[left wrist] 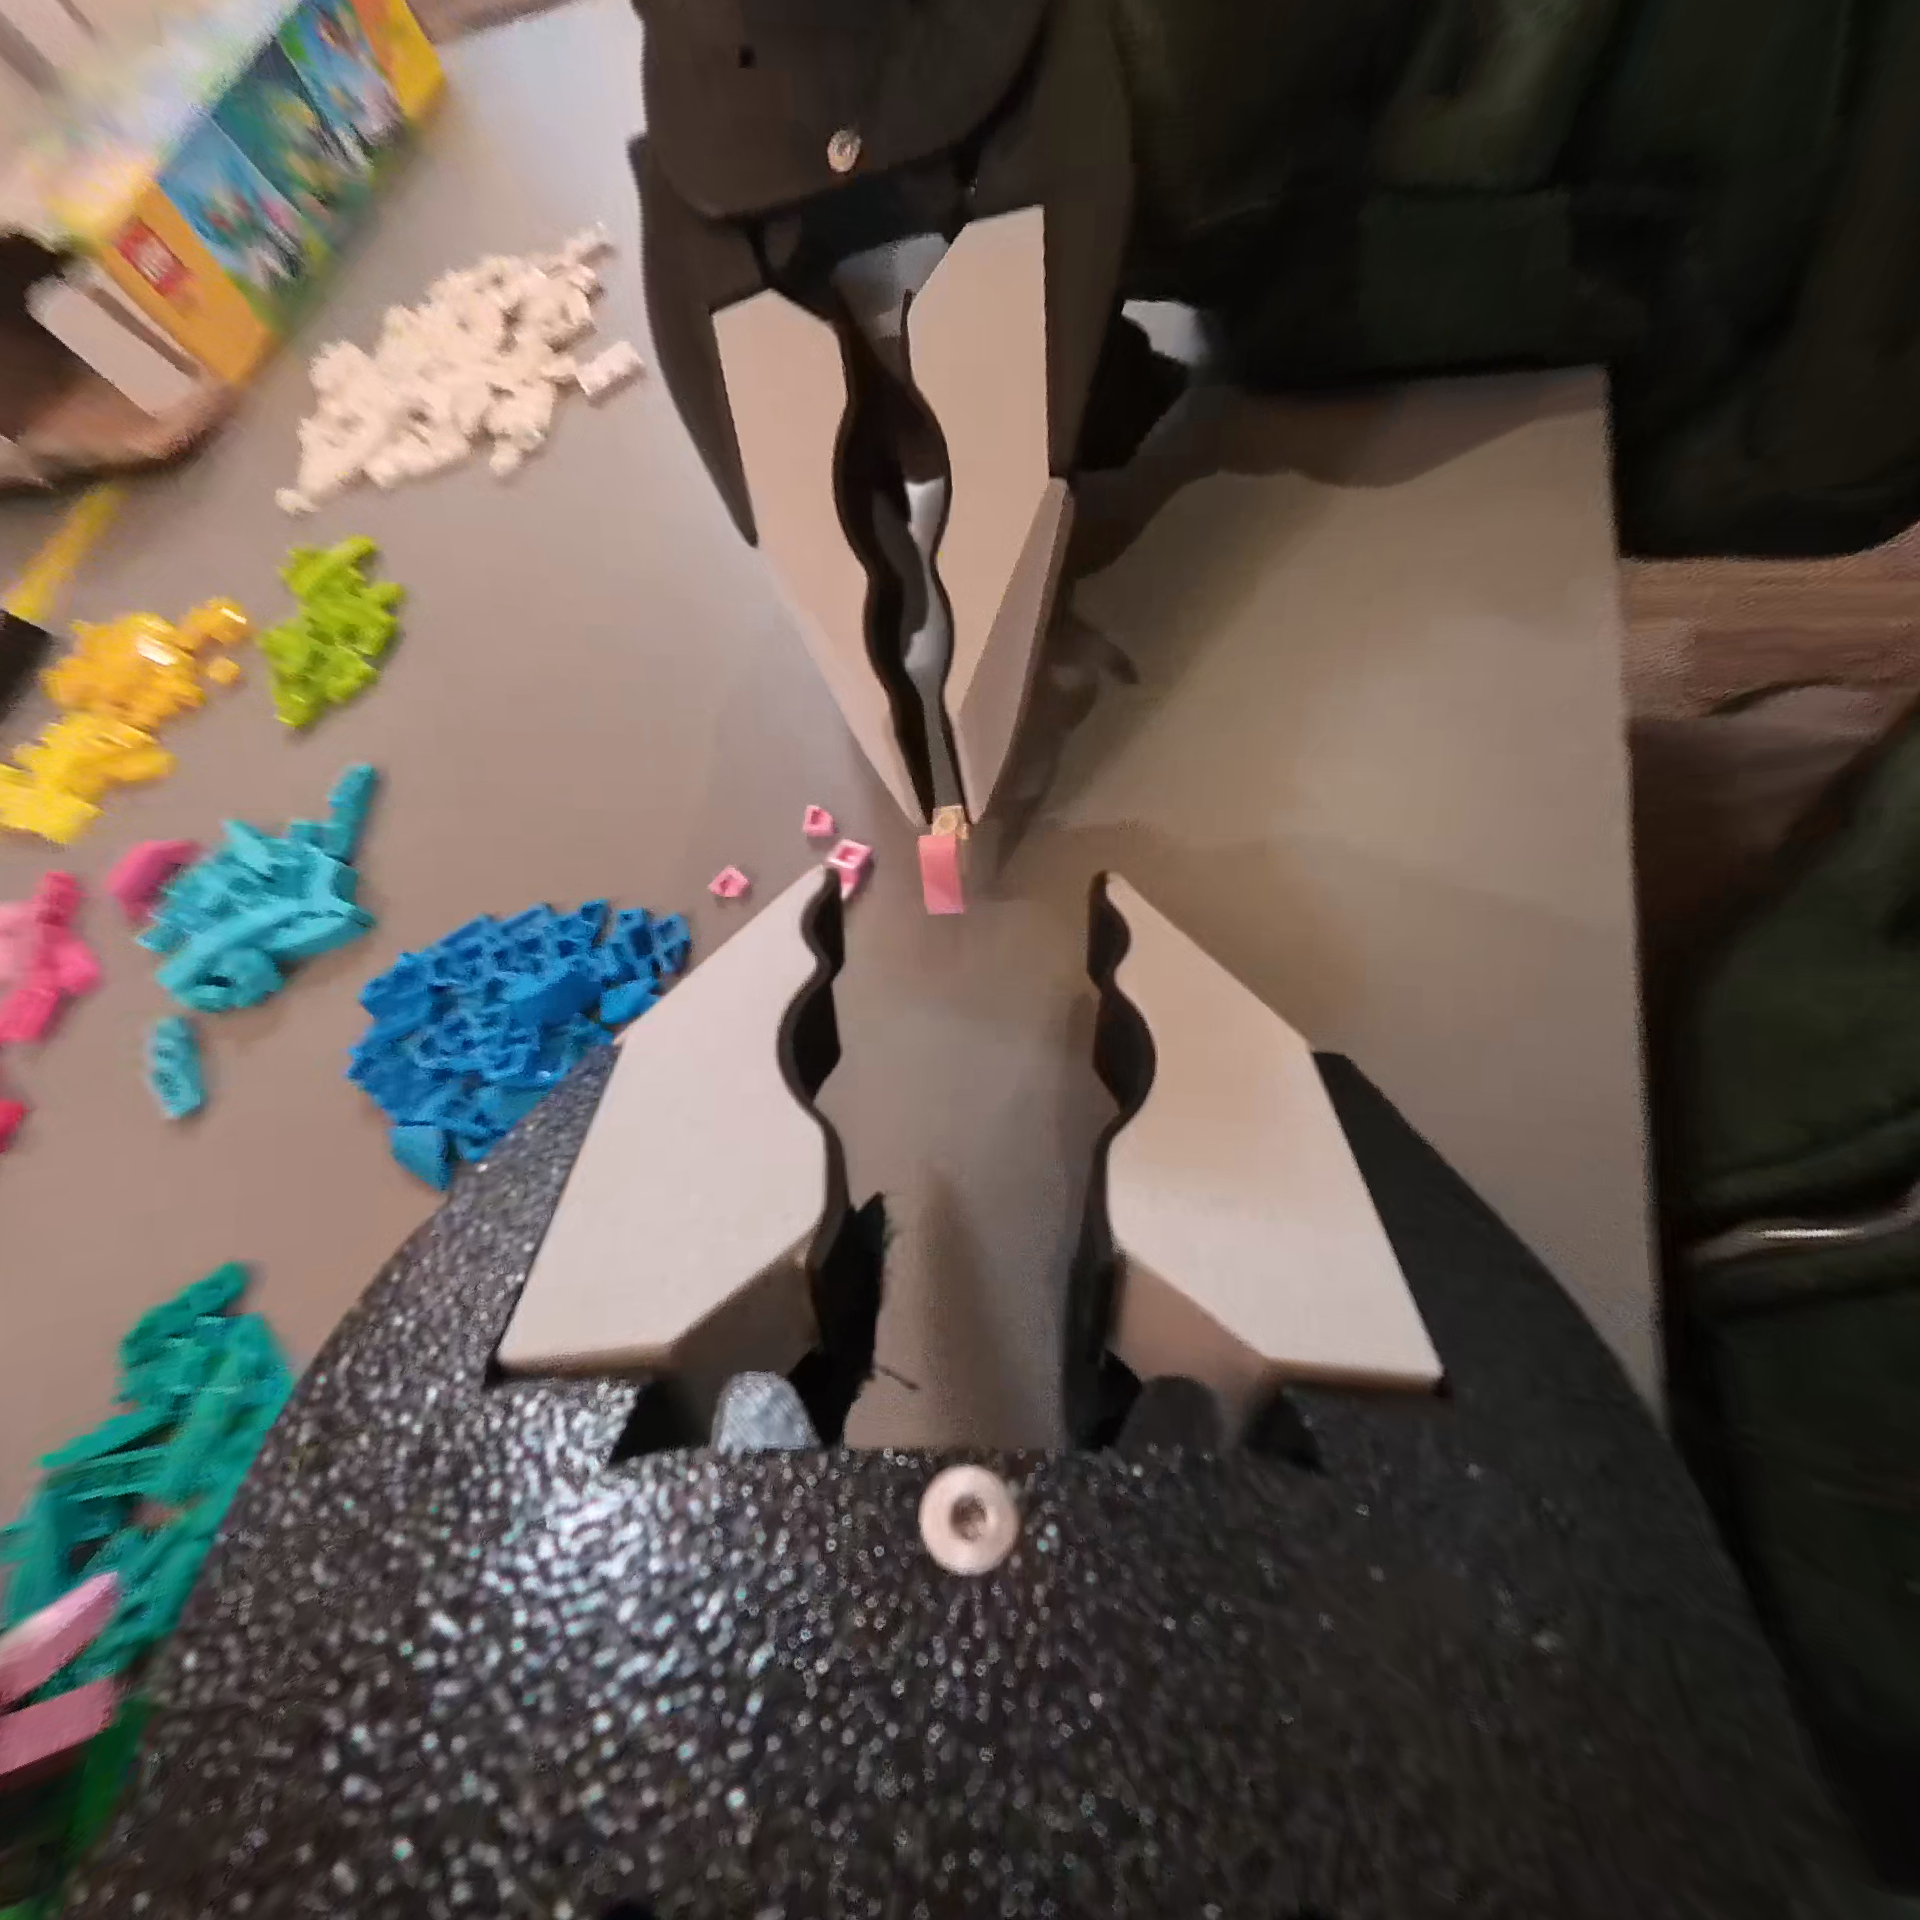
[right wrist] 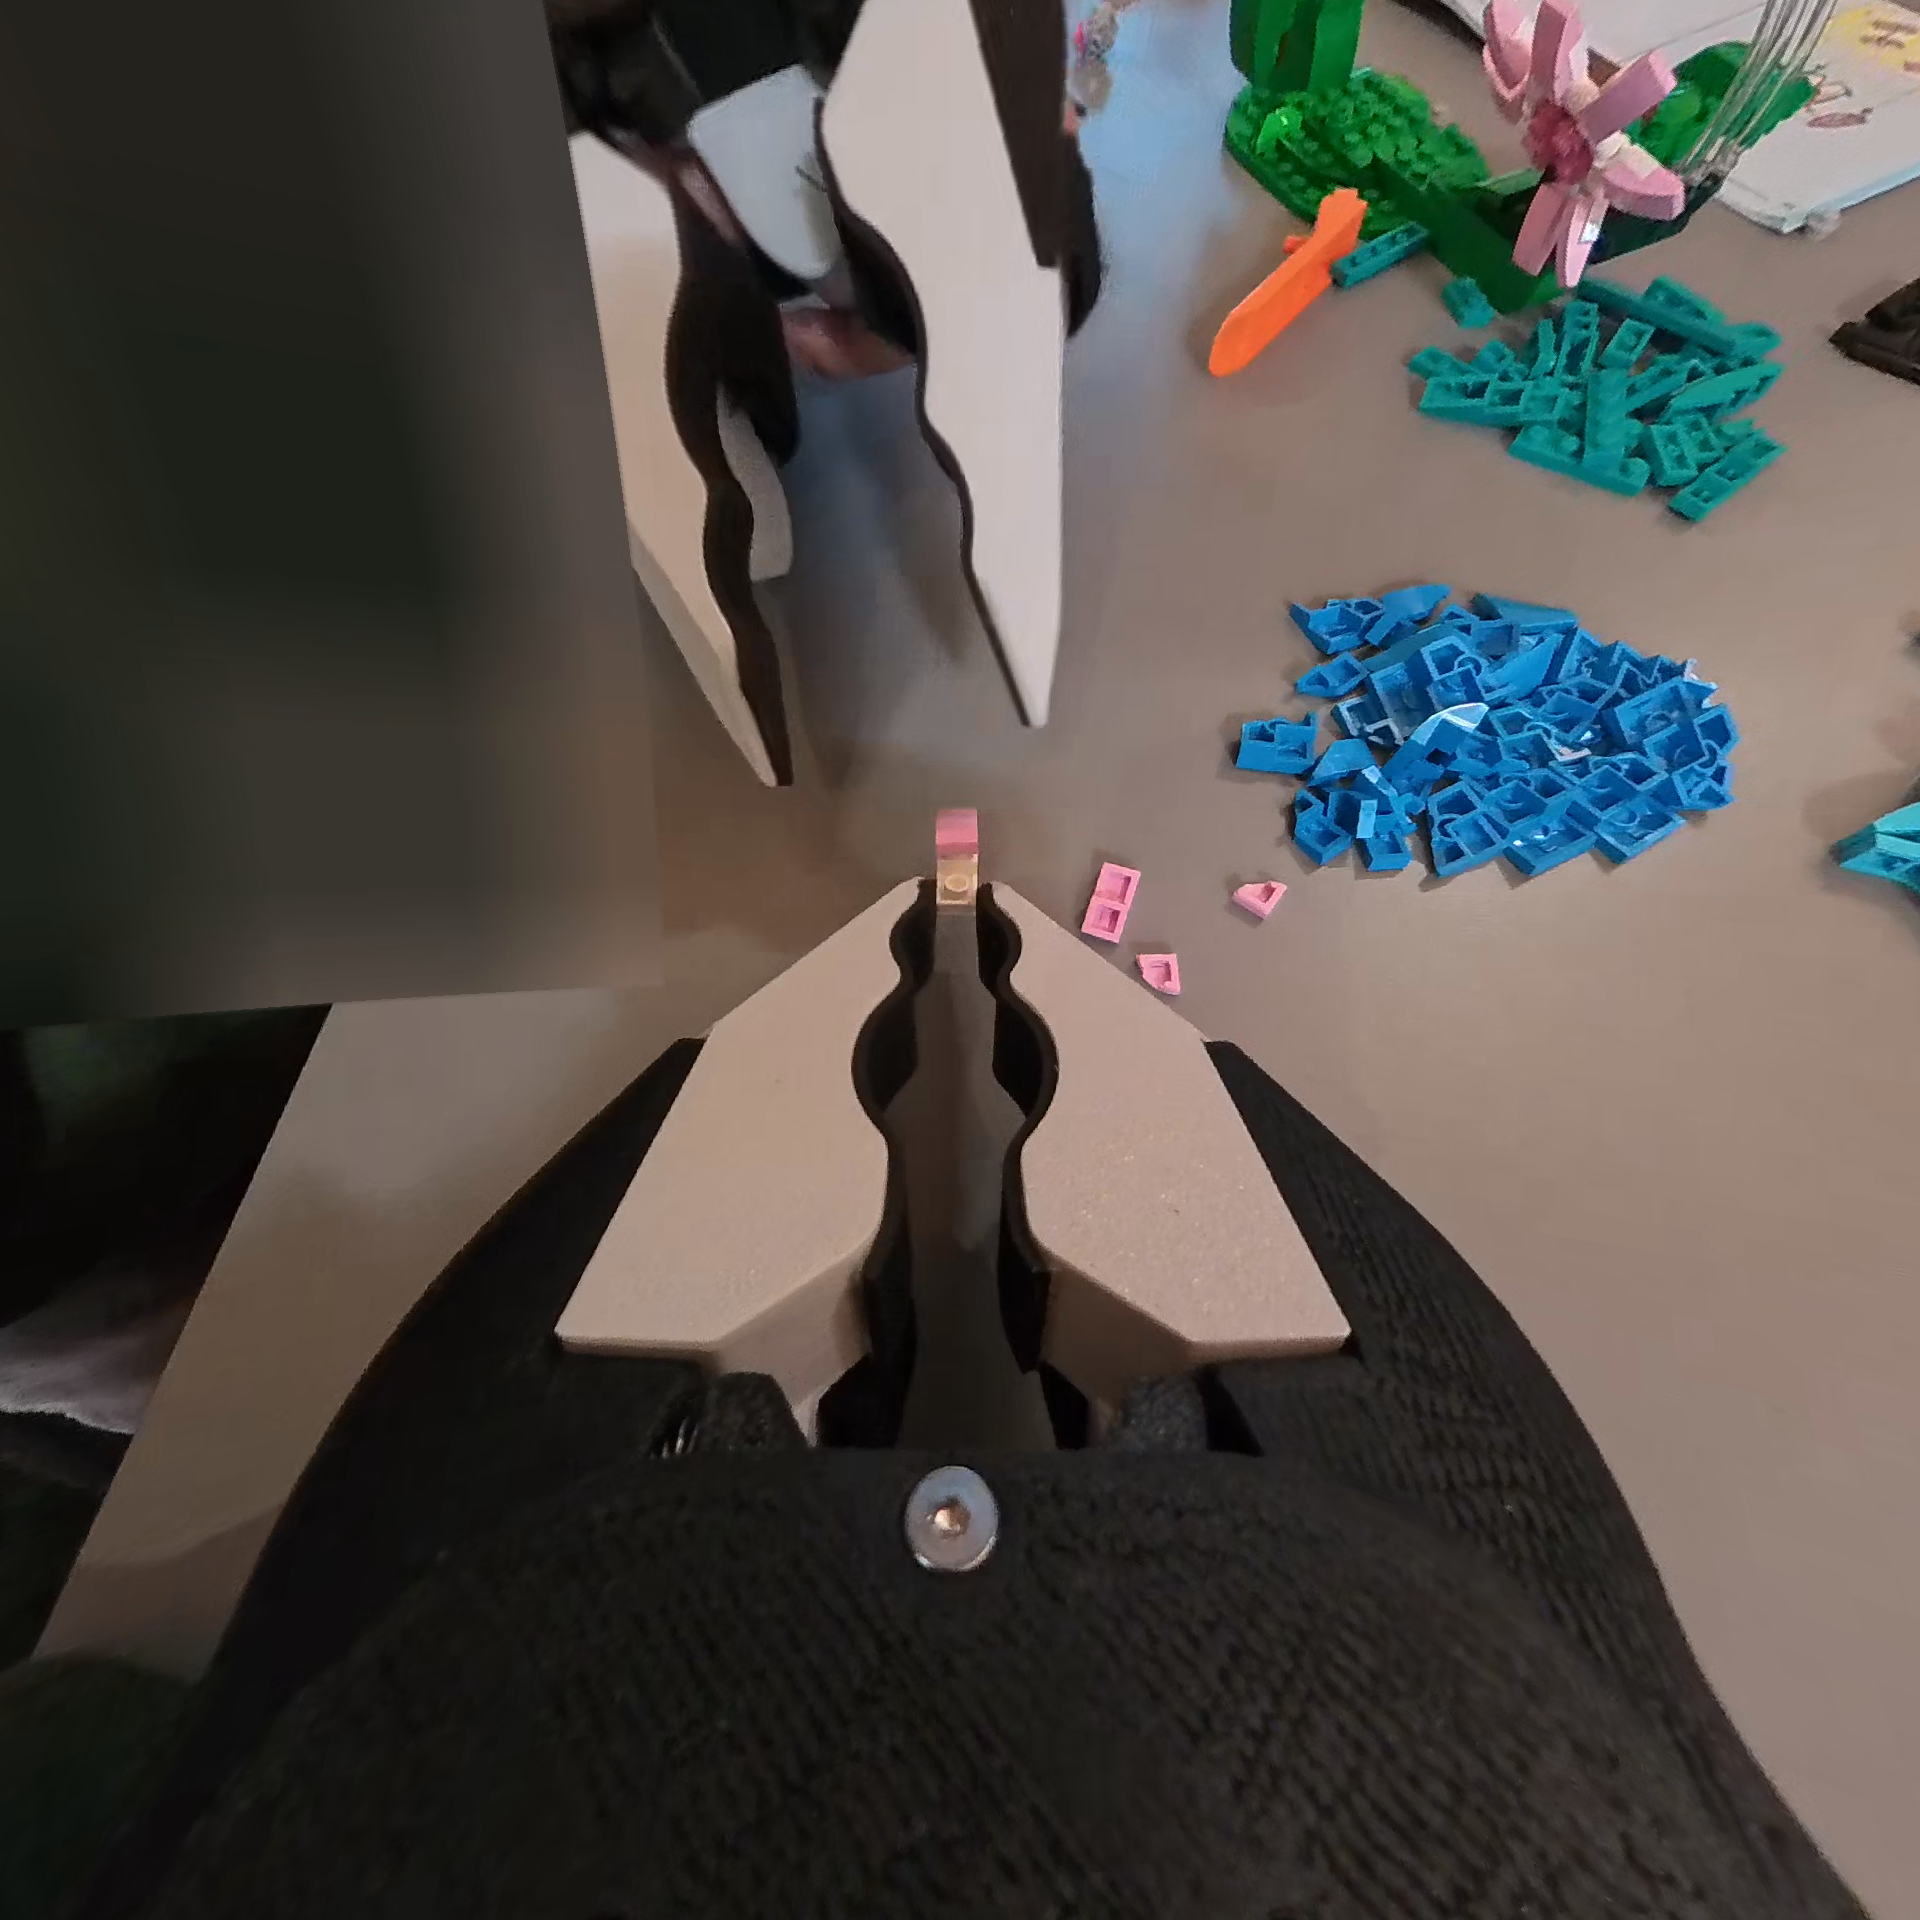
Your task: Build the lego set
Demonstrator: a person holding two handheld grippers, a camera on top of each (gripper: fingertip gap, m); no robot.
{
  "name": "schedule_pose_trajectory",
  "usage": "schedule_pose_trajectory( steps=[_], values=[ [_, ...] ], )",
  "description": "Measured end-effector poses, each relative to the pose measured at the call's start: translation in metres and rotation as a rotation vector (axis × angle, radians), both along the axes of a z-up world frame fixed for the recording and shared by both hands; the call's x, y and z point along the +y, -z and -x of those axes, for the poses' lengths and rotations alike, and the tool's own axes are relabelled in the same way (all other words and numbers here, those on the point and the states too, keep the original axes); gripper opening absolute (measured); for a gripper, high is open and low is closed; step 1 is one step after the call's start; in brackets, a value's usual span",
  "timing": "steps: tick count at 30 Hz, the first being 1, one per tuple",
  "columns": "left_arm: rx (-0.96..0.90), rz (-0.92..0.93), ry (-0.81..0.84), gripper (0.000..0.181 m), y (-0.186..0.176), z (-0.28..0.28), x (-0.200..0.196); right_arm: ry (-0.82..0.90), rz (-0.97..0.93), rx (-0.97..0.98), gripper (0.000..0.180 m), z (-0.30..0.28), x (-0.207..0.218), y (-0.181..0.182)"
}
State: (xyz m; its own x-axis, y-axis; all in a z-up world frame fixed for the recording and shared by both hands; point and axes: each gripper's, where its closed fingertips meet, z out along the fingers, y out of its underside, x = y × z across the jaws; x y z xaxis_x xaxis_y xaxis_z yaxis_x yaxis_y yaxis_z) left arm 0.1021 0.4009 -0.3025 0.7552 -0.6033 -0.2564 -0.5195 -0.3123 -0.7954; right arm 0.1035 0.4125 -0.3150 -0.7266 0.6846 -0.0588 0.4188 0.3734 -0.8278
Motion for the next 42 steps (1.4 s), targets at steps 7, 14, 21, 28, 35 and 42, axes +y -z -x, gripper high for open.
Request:
schedule_pose_trajectory(
  steps=[7, 14, 21, 28, 35, 42],
  values=[
    [0.341, -0.358, 0.005, 0.047, -0.015, 0.007, 0.01, 0.01, 0.057, 0.051, 0.006, 0.003, 0.0, -0.012],
    [0.477, -0.49, 0.044, 0.043, -0.021, 0.001, 0.014, 0.01, 0.162, 0.116, 0.005, 0.003, -0.001, -0.035],
    [0.544, -0.55, 0.034, 0.033, -0.026, 0.0, 0.018, -0.004, 0.202, 0.126, 0.005, 0.001, -0.004, -0.041],
    [0.555, -0.574, 0.045, 0.015, -0.028, -0.003, 0.018, -0.018, 0.223, 0.123, 0.006, 0.0, -0.007, -0.043],
    [0.561, -0.584, 0.037, 0.009, -0.03, -0.003, 0.018, -0.013, 0.244, 0.112, 0.006, 0.001, -0.007, -0.043],
    [0.591, -0.562, -0.029, 0.009, -0.029, 0.005, 0.024, 0.034, 0.248, 0.107, 0.005, 0.006, -0.002, -0.042]
  ],
)
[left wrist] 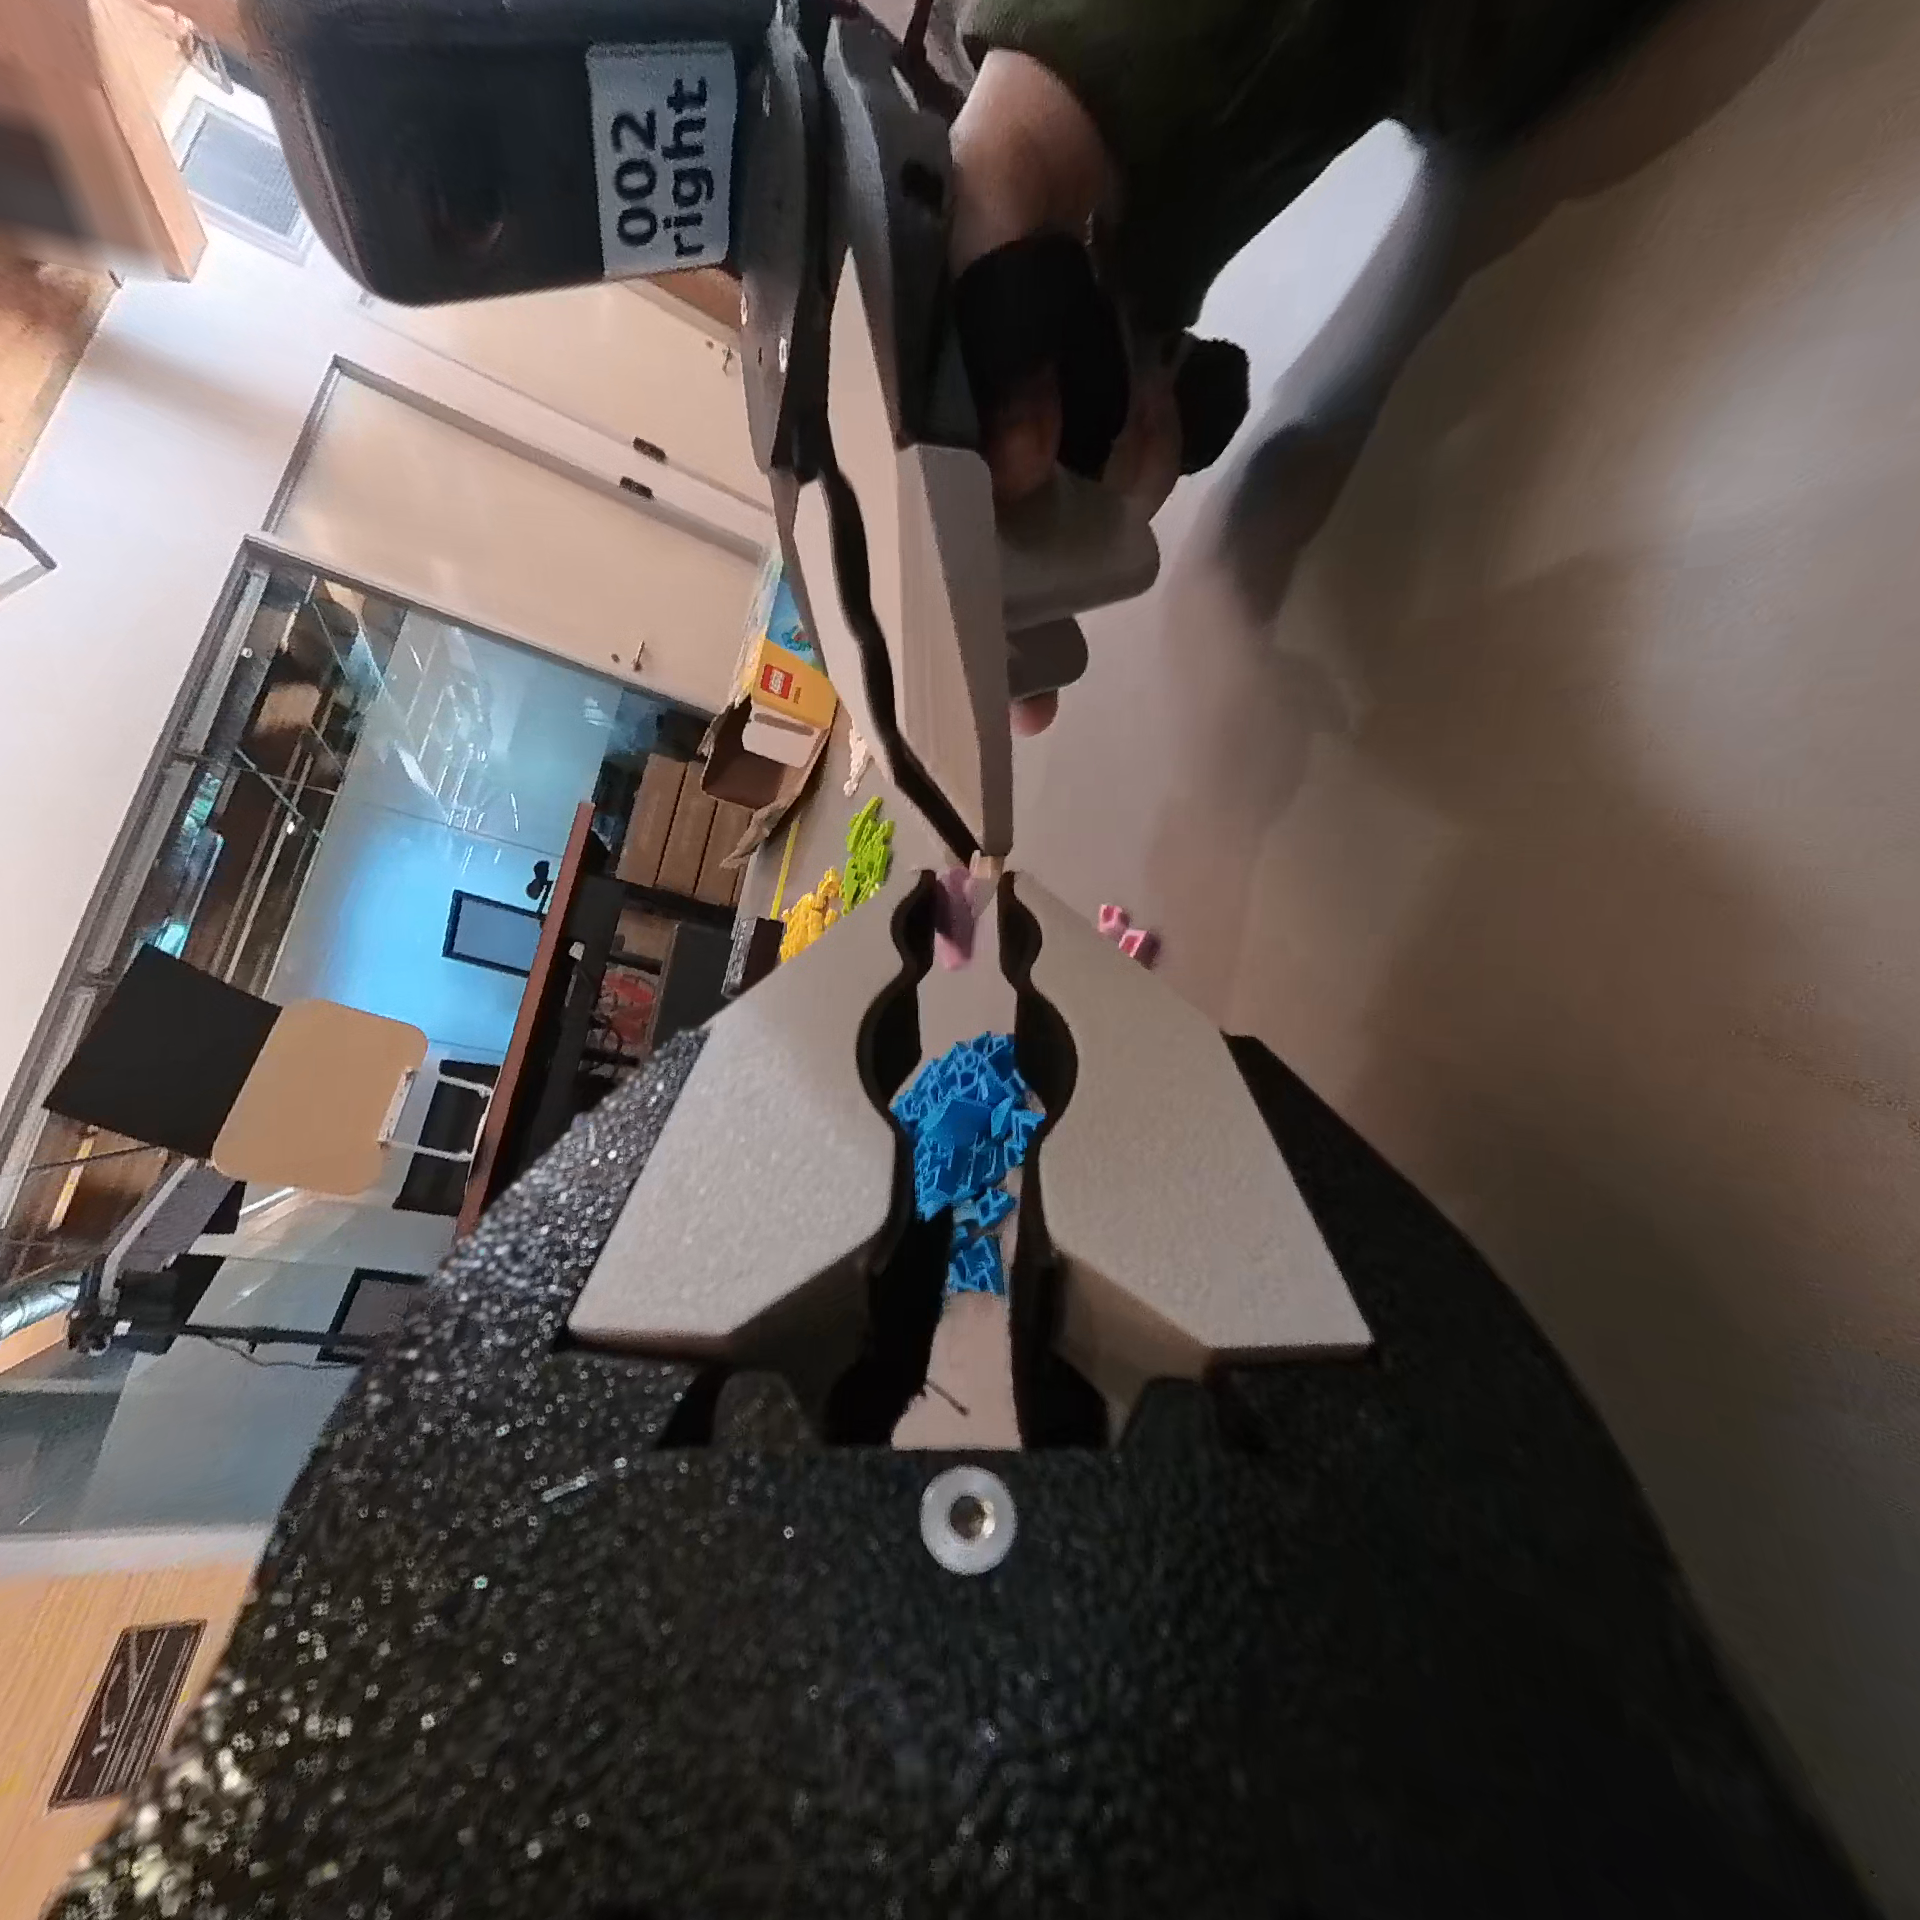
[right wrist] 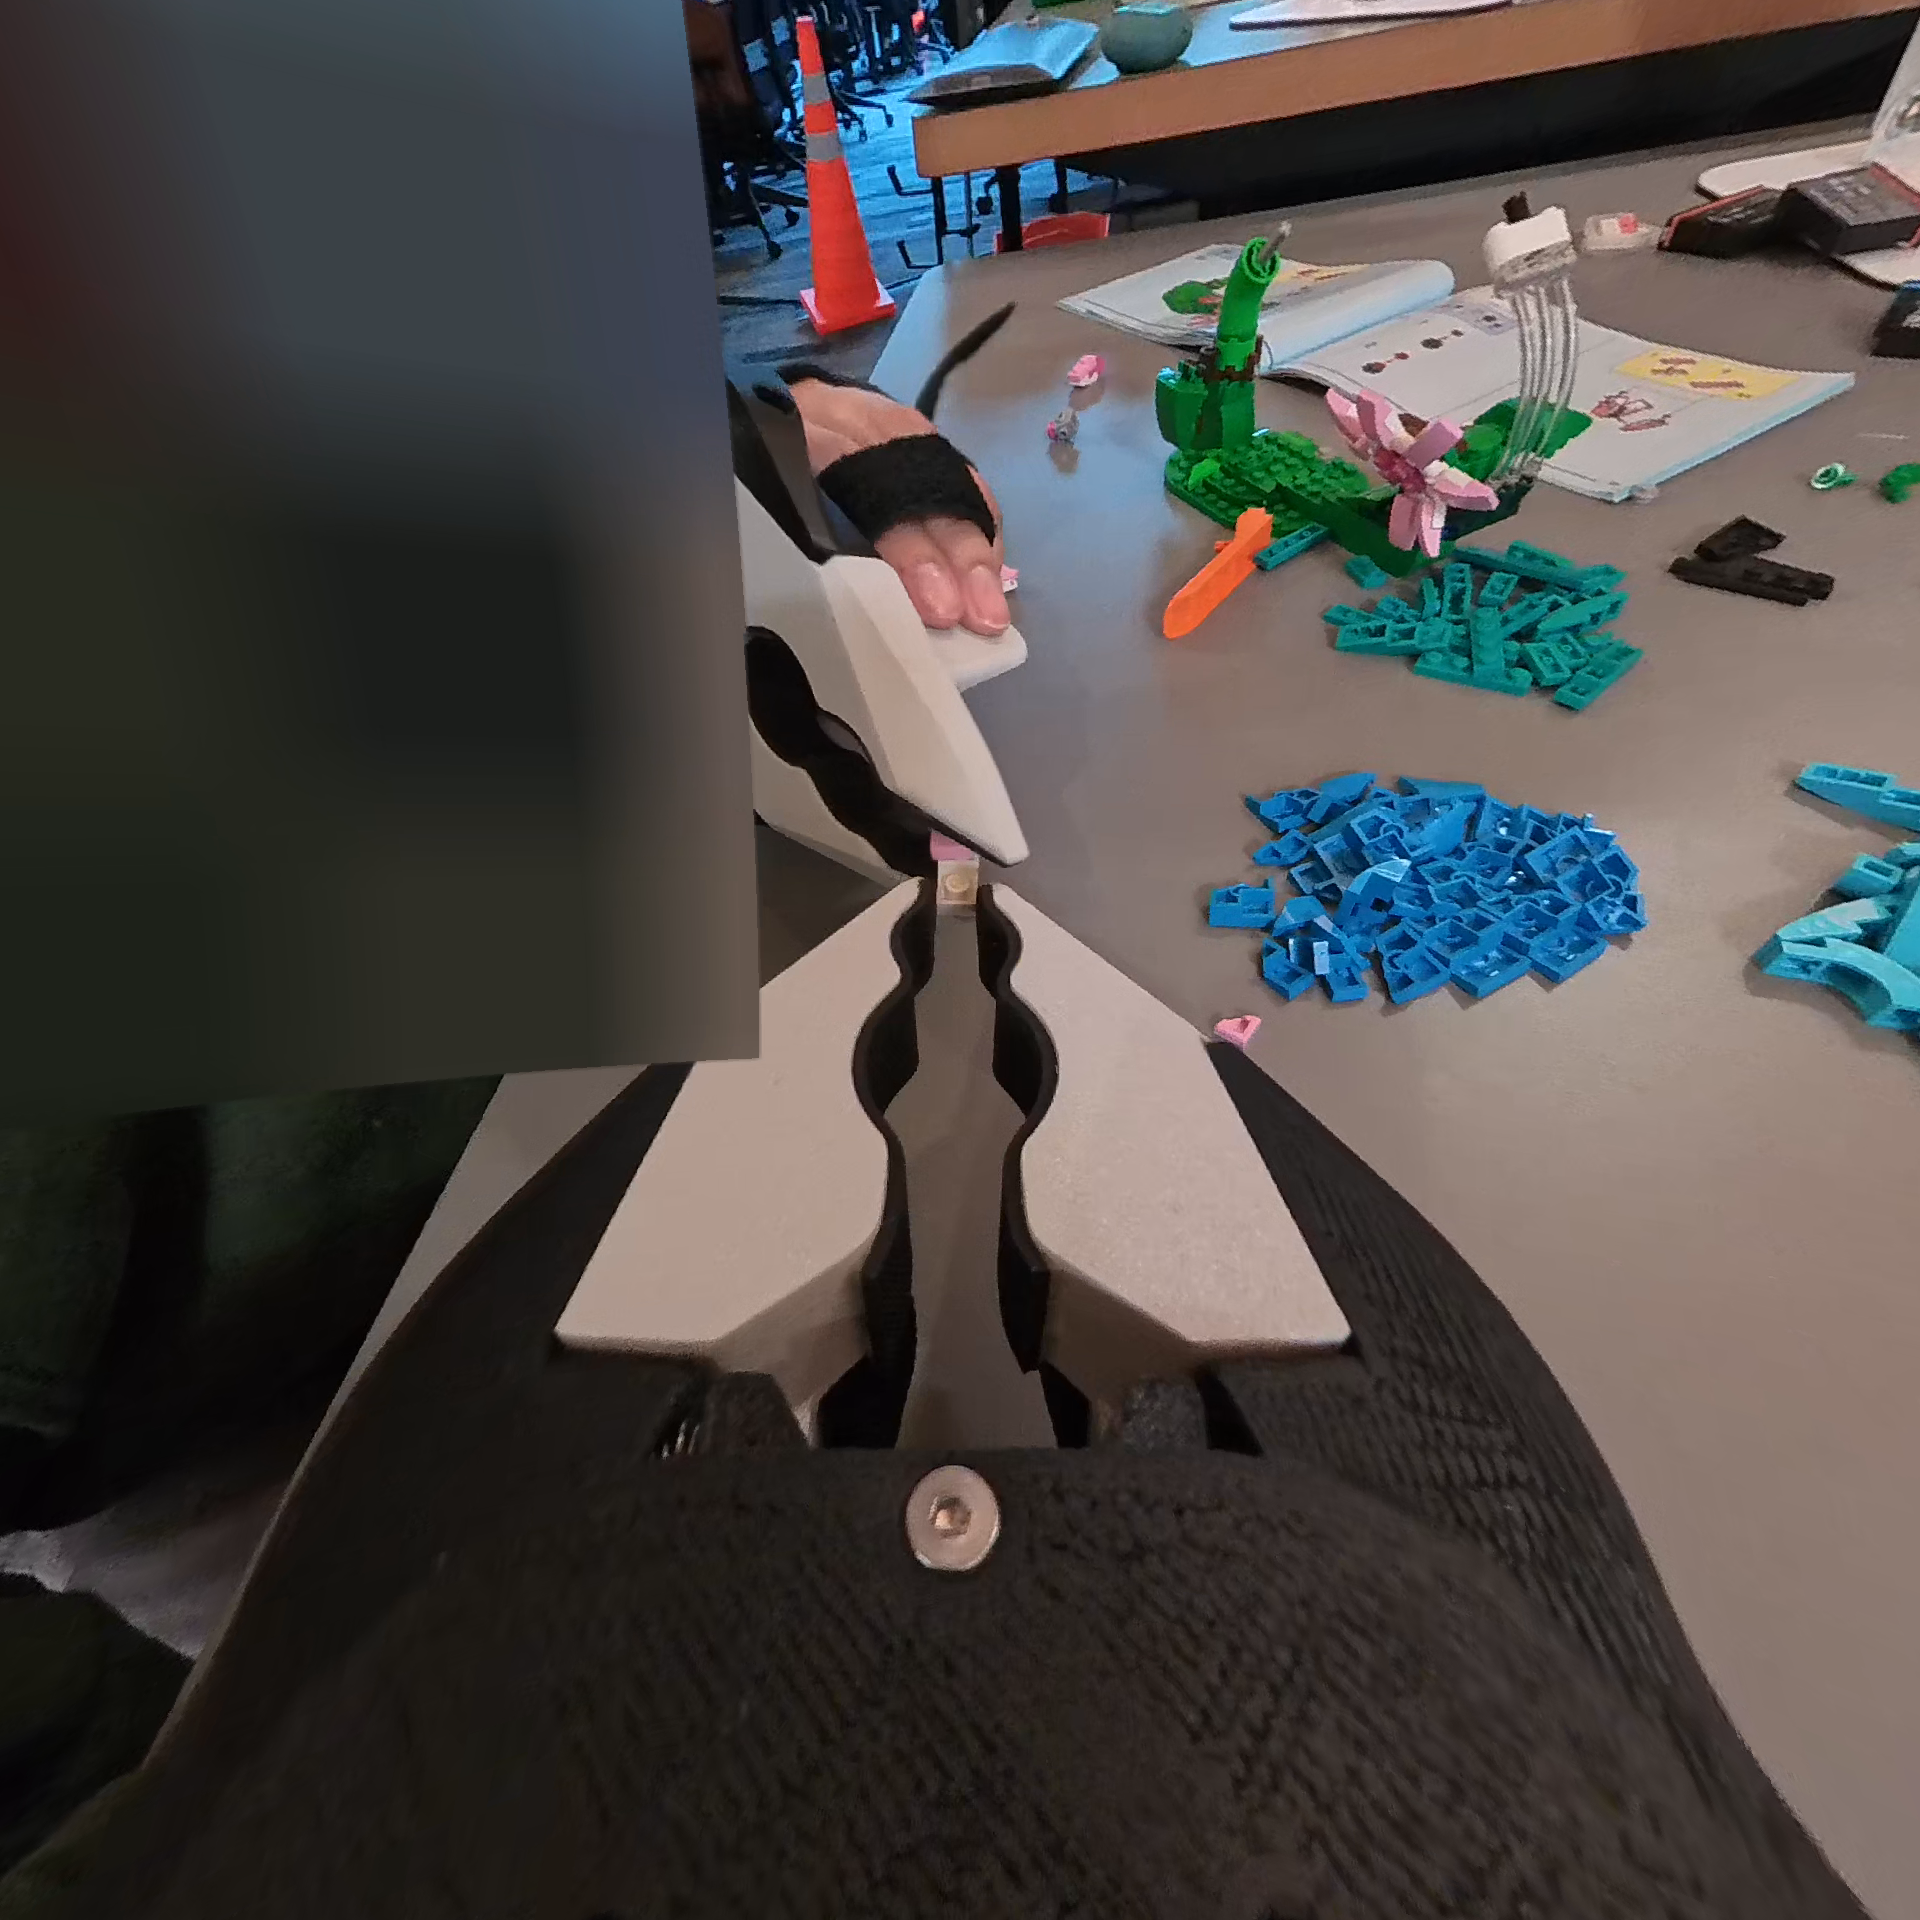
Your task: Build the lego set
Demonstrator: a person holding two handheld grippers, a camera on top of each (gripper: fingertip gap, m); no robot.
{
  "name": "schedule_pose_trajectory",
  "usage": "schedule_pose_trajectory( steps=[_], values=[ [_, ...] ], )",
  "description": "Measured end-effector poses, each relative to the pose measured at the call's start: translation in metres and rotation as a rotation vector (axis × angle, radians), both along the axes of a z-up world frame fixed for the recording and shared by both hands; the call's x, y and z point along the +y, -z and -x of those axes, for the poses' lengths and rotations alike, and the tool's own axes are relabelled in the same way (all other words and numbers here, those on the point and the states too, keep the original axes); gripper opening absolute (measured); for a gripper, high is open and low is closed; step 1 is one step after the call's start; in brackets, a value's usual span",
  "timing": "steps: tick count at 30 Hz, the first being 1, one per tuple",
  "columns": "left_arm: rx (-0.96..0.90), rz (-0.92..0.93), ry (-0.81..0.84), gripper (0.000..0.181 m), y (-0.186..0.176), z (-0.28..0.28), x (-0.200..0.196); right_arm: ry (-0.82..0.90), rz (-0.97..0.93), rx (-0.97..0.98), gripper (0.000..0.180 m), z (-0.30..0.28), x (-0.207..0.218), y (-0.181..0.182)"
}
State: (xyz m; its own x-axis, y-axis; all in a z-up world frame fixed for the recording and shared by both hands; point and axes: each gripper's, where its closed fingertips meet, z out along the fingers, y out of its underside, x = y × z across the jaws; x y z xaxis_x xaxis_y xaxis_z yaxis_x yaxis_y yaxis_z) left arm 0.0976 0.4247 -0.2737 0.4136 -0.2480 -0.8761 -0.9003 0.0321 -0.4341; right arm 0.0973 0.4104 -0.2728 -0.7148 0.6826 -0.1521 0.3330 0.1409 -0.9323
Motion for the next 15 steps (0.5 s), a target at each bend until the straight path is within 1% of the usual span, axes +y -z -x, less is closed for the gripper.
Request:
schedule_pose_trajectory(
  steps=[5, 15],
  values=[
    [0.003, 0.011, -0.04, 0.009, 0.0022, 0.0046, 0.0026, 0.023, -0.006, -0.003, 0.005, 0.0032, 0.0017, 0.0012],
    [0.027, -0.007, -0.049, 0.009, 0.0006, 0.0063, 0.0025, 0.031, -0.006, 0.004, 0.005, 0.0045, 0.0021, 0.0003]
  ],
)
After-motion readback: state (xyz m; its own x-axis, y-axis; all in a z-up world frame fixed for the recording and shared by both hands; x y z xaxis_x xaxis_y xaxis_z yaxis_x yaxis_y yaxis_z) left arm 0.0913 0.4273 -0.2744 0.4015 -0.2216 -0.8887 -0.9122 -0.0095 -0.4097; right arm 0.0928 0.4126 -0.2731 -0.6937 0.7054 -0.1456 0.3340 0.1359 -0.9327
